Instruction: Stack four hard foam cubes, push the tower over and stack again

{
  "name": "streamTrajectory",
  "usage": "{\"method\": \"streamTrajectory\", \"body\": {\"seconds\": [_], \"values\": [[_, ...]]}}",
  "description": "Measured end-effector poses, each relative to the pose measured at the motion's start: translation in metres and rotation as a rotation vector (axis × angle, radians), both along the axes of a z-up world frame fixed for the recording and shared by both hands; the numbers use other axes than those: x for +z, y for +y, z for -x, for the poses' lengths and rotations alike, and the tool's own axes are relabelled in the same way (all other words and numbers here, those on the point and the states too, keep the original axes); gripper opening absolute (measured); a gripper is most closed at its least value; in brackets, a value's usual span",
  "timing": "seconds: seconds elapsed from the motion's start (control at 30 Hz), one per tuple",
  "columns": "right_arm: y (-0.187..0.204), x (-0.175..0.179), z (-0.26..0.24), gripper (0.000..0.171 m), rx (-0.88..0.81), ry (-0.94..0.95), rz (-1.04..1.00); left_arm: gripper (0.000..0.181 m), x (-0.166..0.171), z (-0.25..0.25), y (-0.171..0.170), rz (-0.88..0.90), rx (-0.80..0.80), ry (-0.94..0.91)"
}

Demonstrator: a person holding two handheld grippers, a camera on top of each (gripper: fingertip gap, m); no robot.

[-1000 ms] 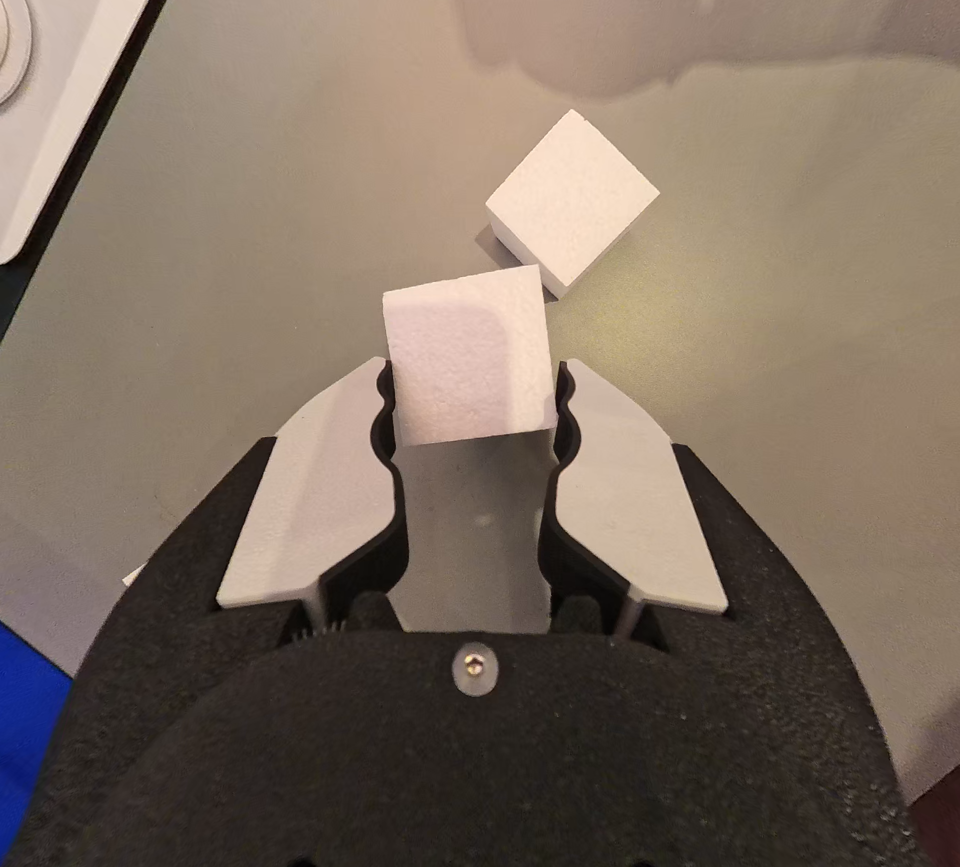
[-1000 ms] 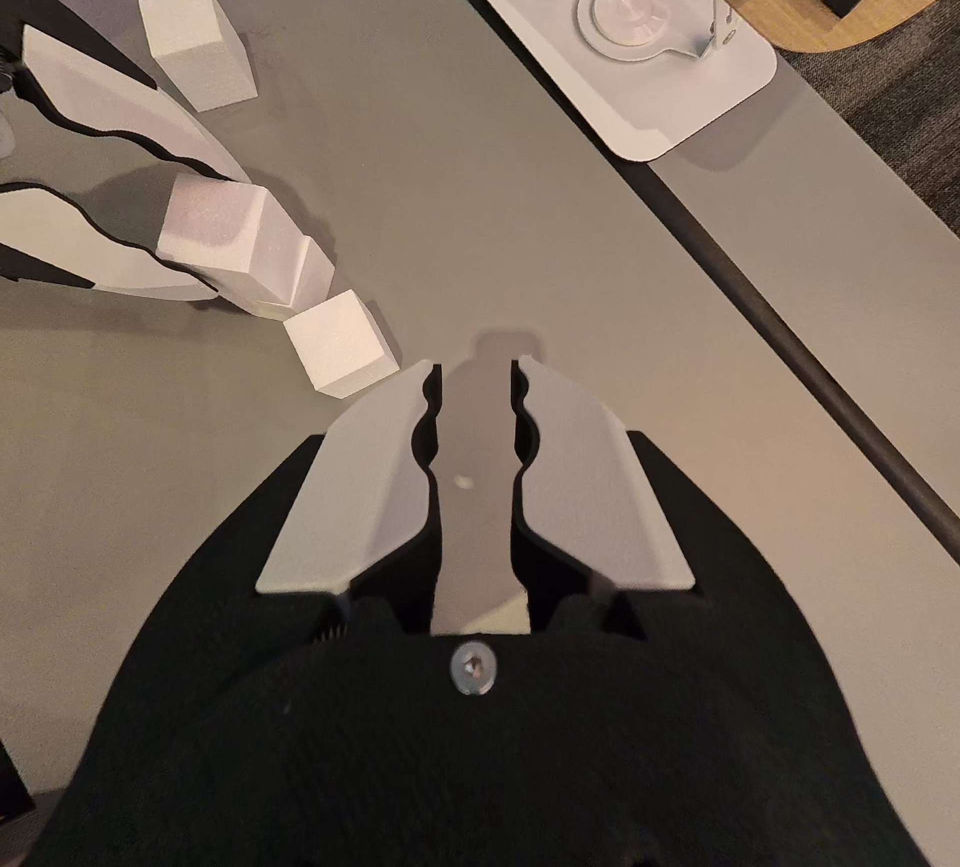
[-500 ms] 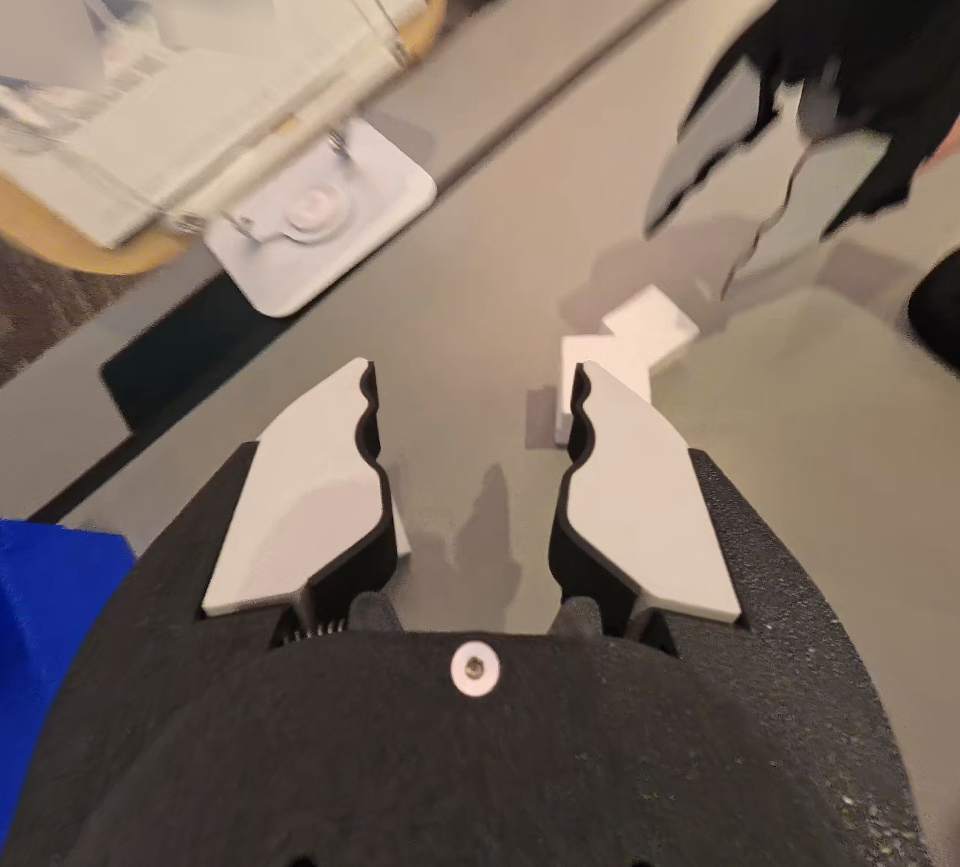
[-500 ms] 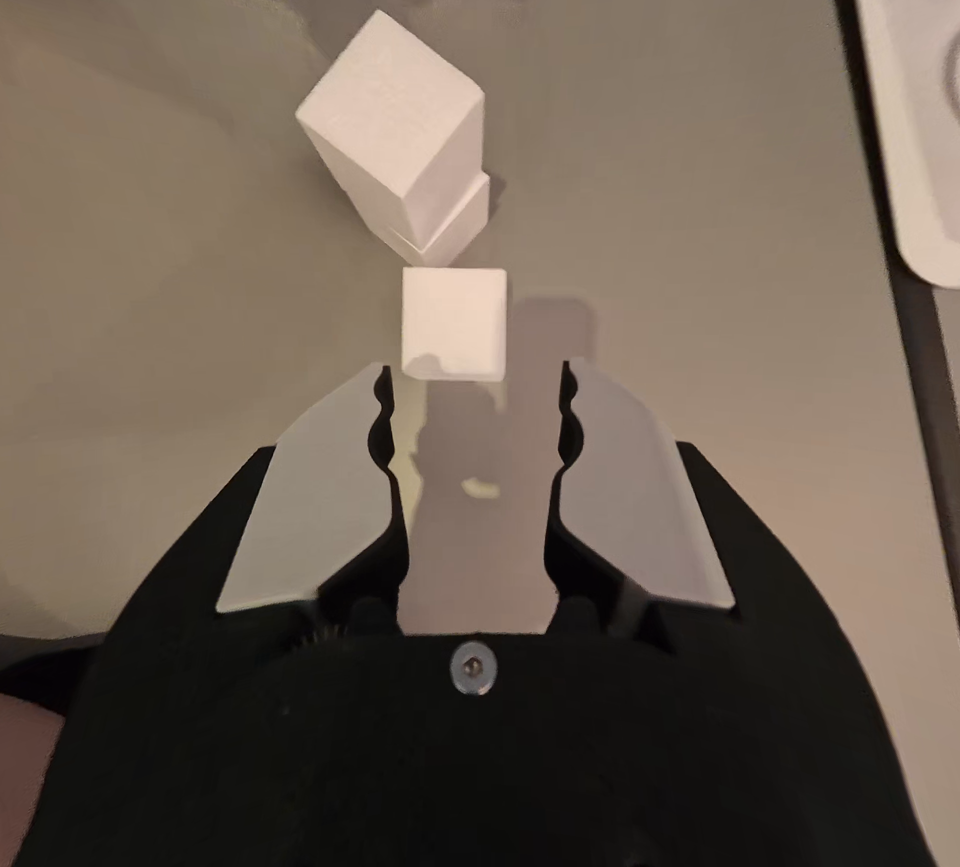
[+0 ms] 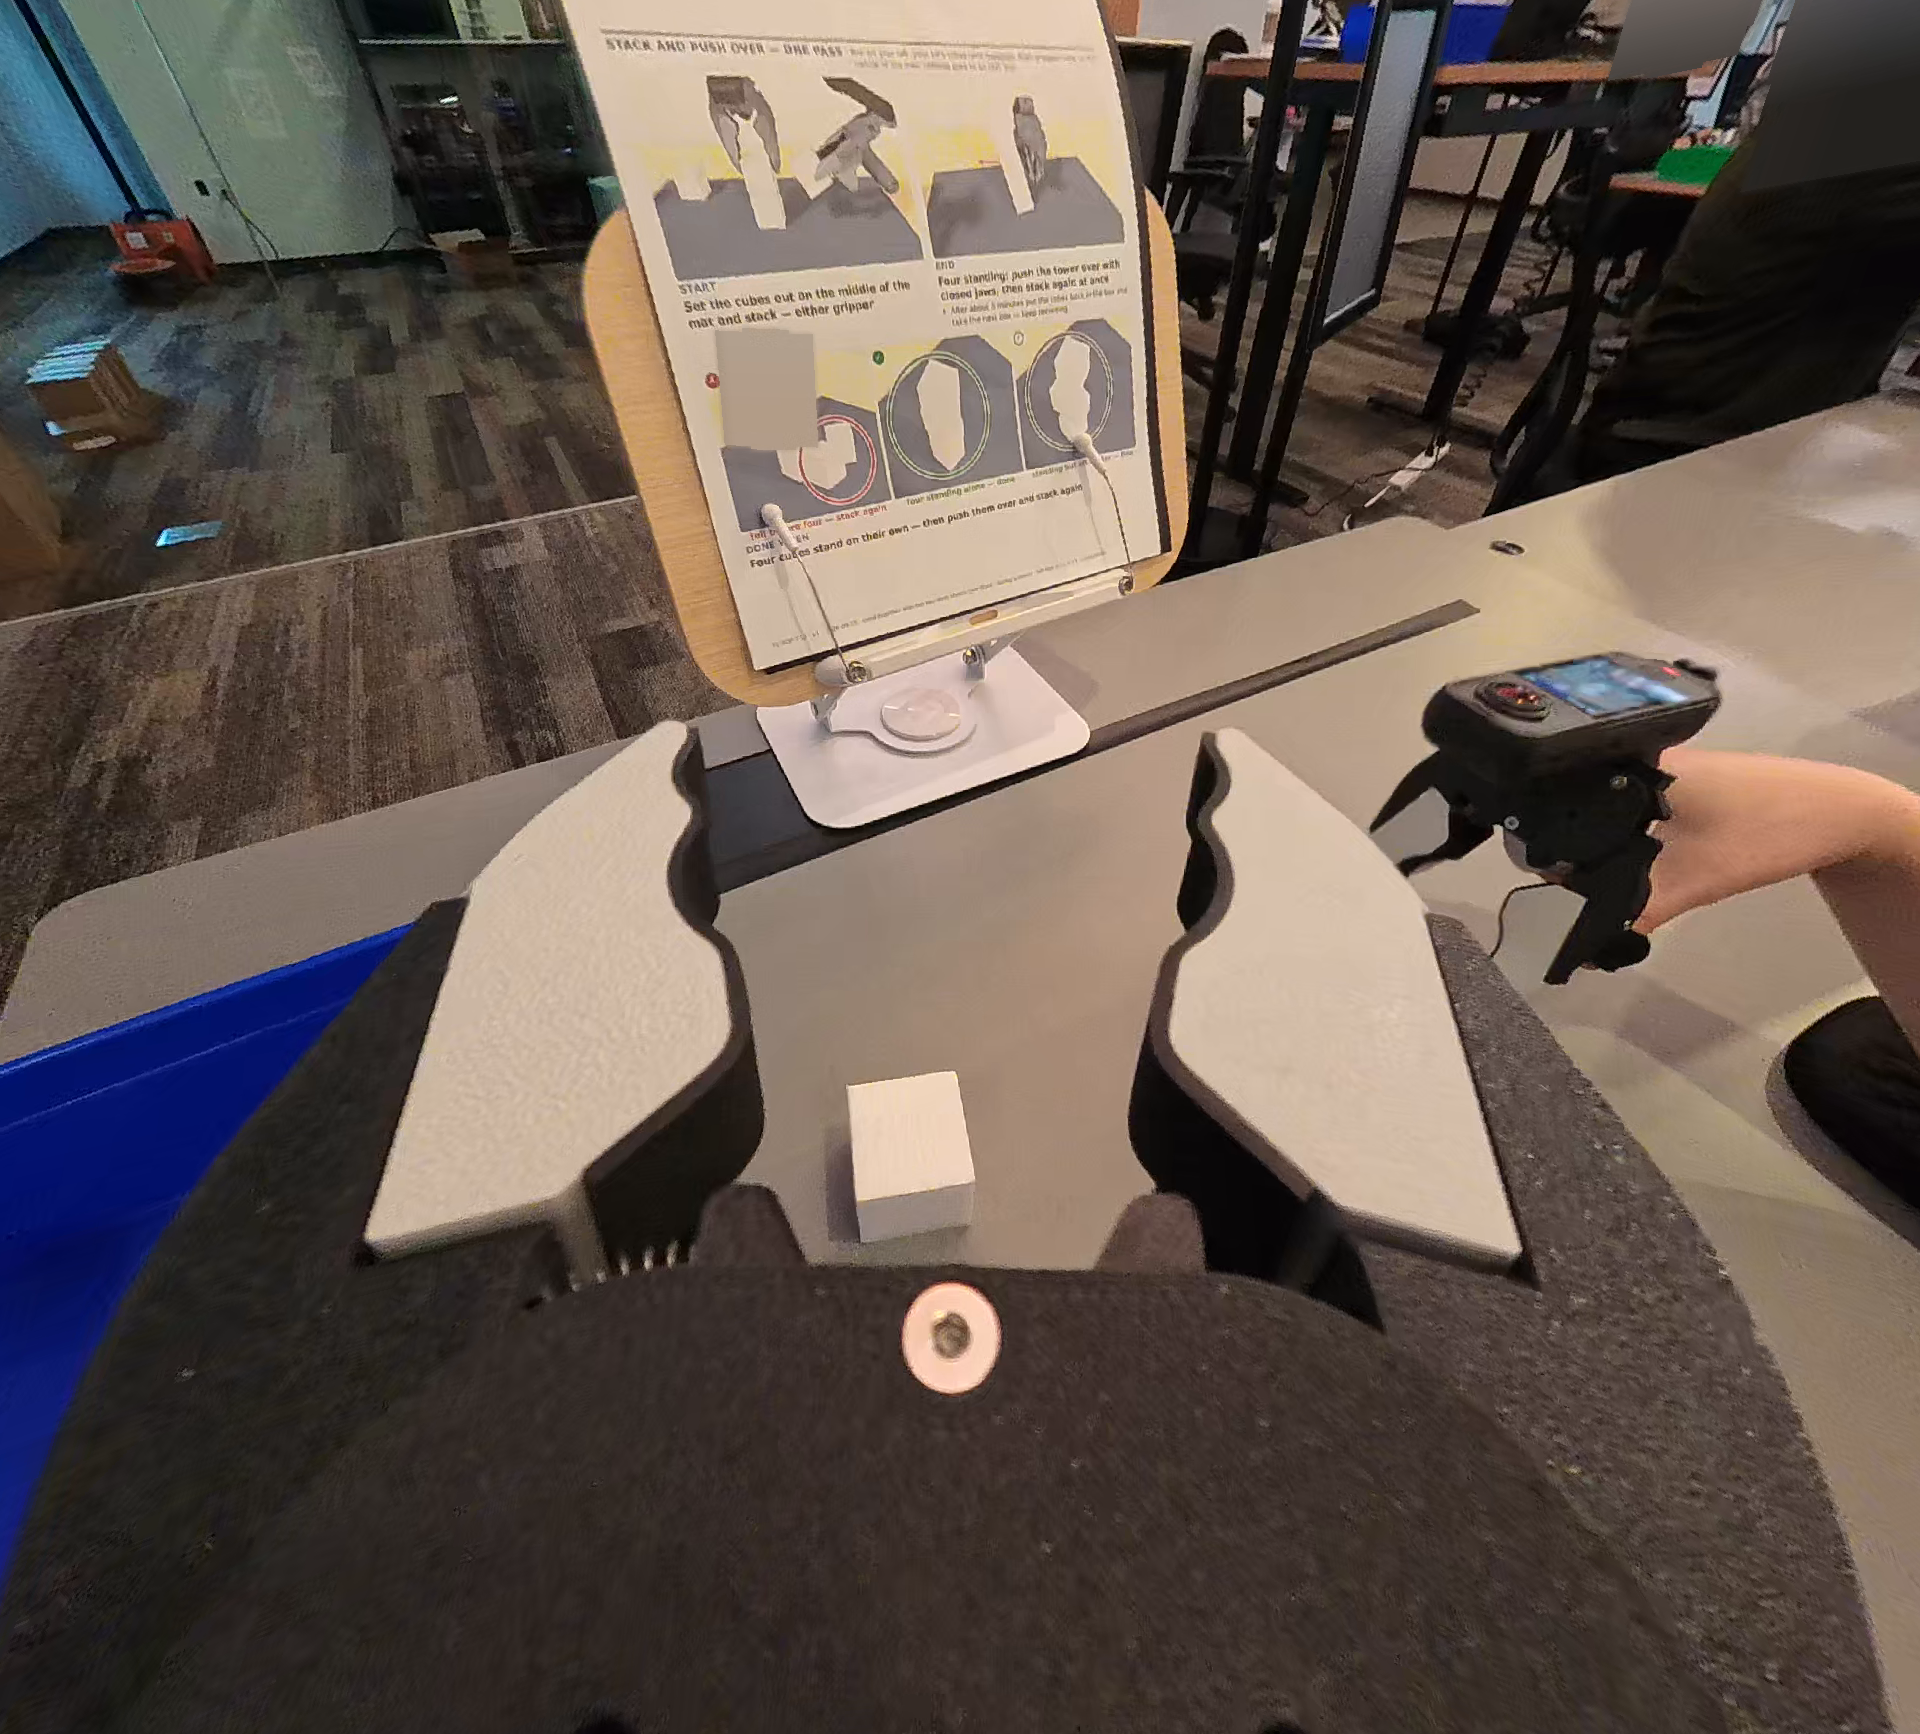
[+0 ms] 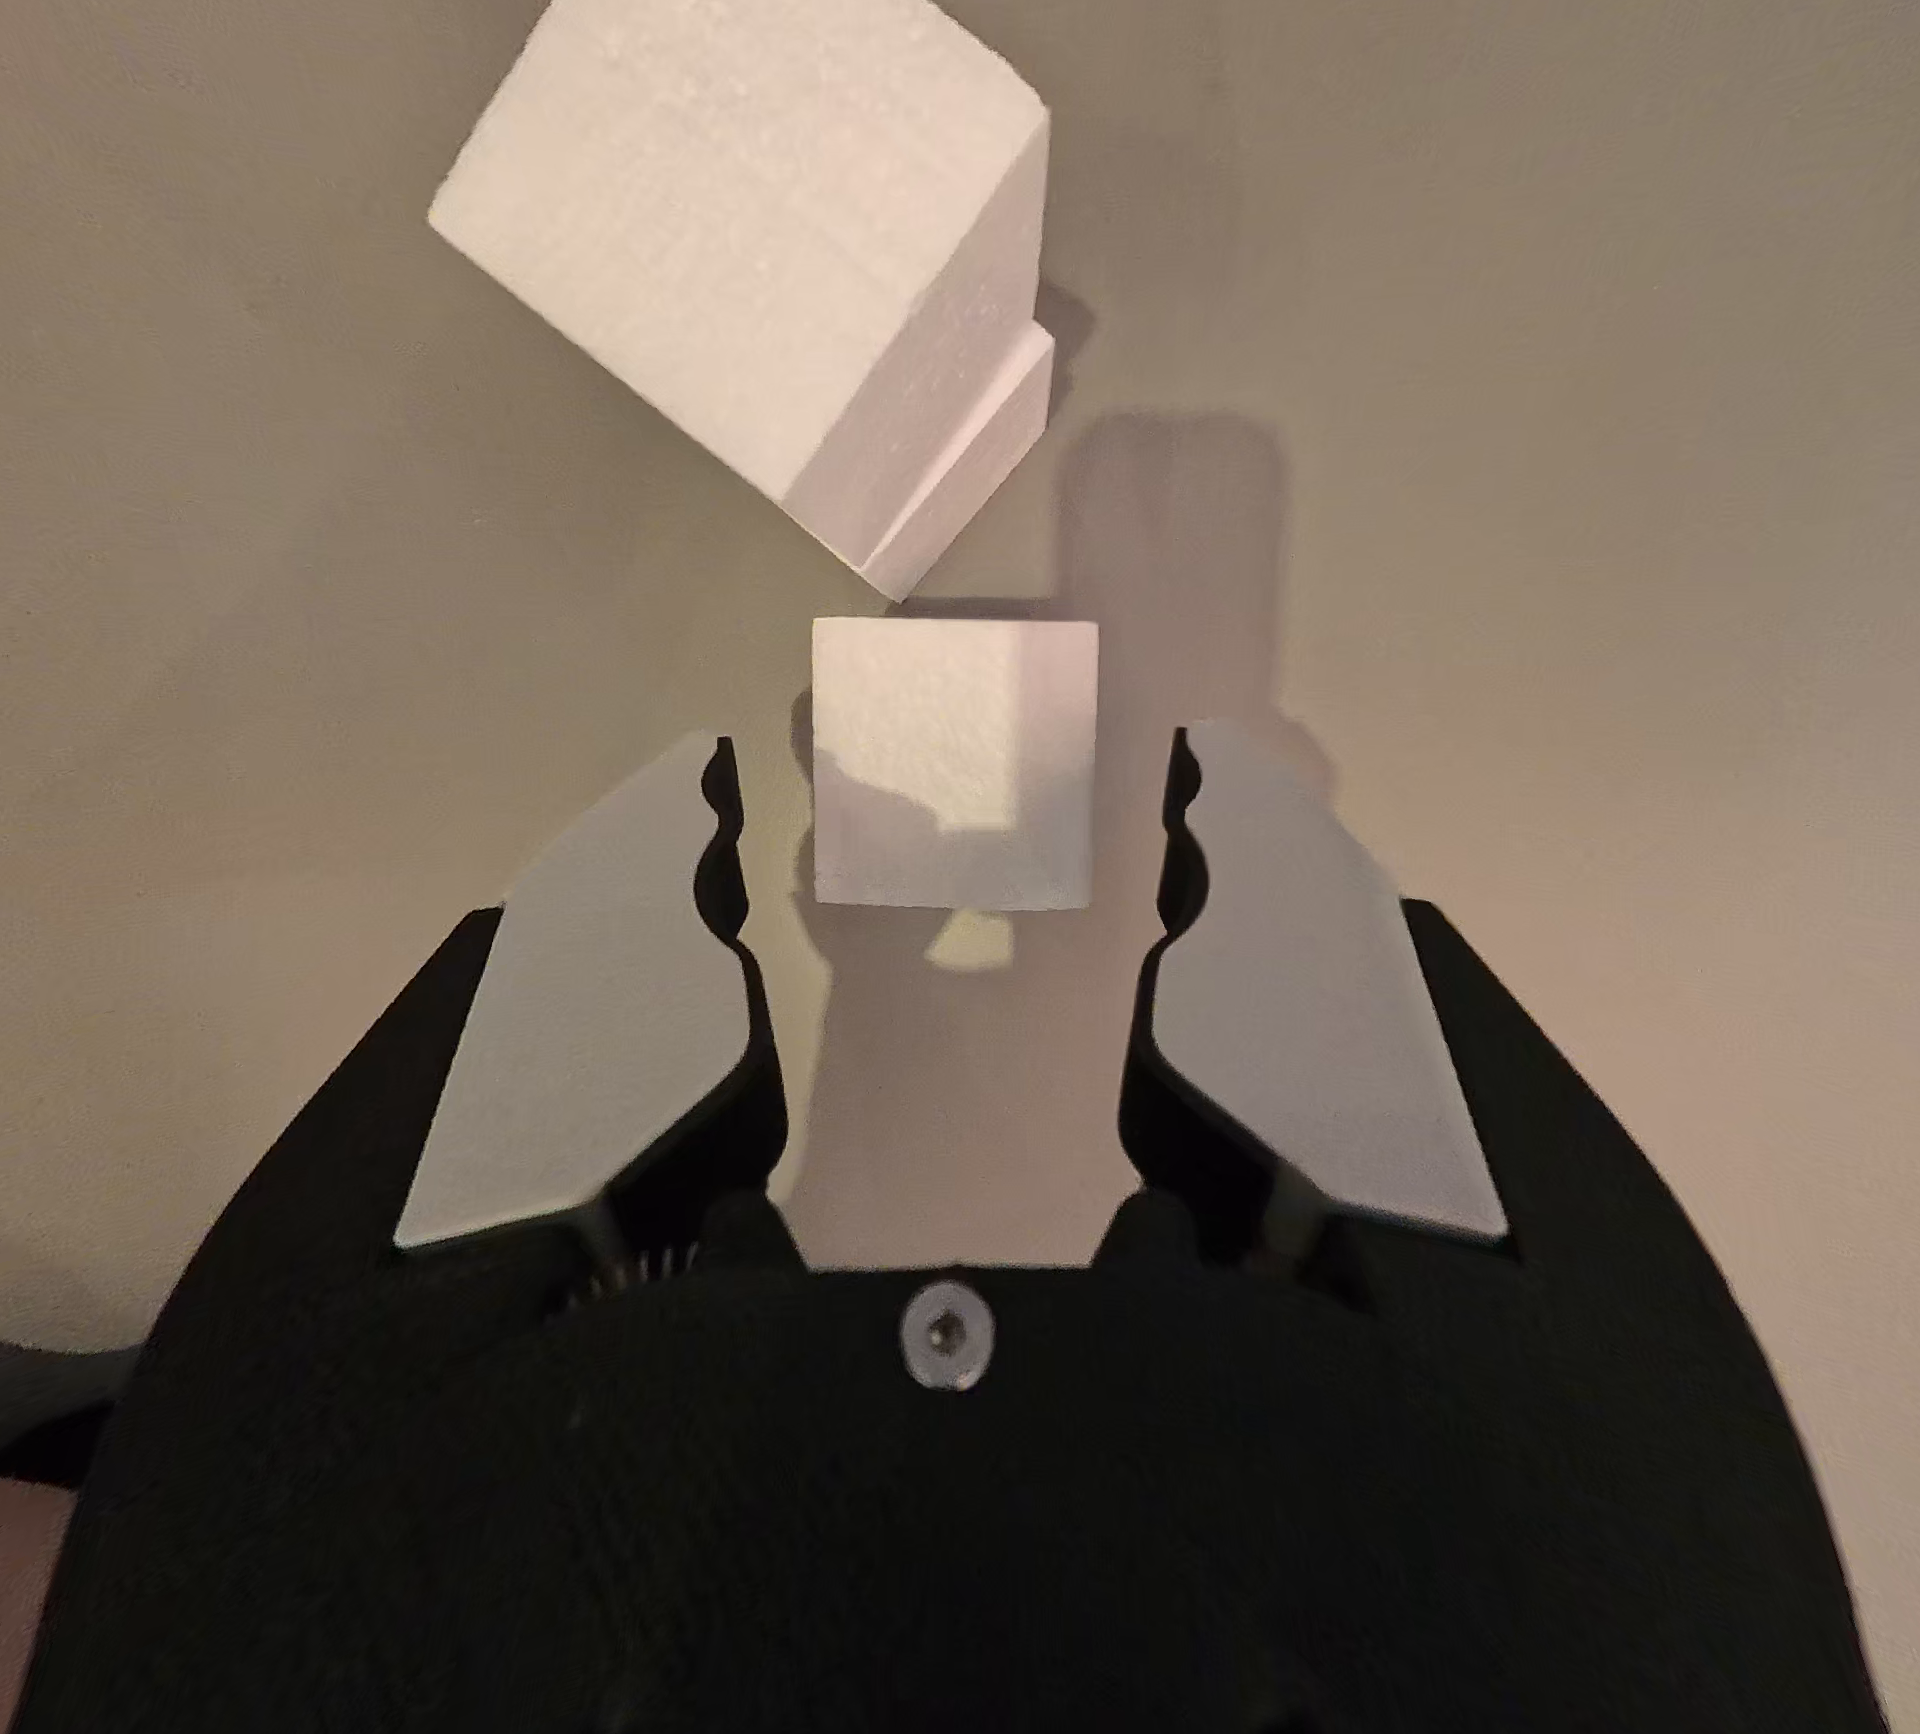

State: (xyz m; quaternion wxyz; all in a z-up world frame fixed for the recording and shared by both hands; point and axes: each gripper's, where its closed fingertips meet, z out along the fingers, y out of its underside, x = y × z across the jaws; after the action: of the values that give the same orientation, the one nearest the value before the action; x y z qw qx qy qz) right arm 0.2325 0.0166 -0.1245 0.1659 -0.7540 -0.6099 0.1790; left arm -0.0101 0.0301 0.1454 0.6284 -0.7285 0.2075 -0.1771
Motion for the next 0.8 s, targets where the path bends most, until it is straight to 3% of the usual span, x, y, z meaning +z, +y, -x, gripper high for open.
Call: {"method": "streamTrajectory", "body": {"seconds": [0.2,0.33,0.57,0.67,0.8], "values": [[0.002,-0.013,-0.006,0.073,-0.008,-0.064,0.002,0.087,0.001,0.005,-0.001,0.001,0.002,0.003],[0.002,-0.016,-0.011,0.058,-0.008,-0.079,0.012,0.087,0.0,0.005,-0.001,0.004,-0.004,0.005],[0.002,-0.014,-0.039,0.057,-0.017,-0.139,0.022,0.086,-0.004,0.003,0.0,0.016,-0.009,0.025],[0.008,0.007,-0.057,0.057,-0.12,-0.079,0.035,0.086,-0.004,0.003,0.0,0.019,-0.006,0.024],[0.019,0.064,-0.049,0.057,-0.335,0.115,0.043,0.085,-0.008,0.002,0.001,0.036,0.003,0.045]]}}
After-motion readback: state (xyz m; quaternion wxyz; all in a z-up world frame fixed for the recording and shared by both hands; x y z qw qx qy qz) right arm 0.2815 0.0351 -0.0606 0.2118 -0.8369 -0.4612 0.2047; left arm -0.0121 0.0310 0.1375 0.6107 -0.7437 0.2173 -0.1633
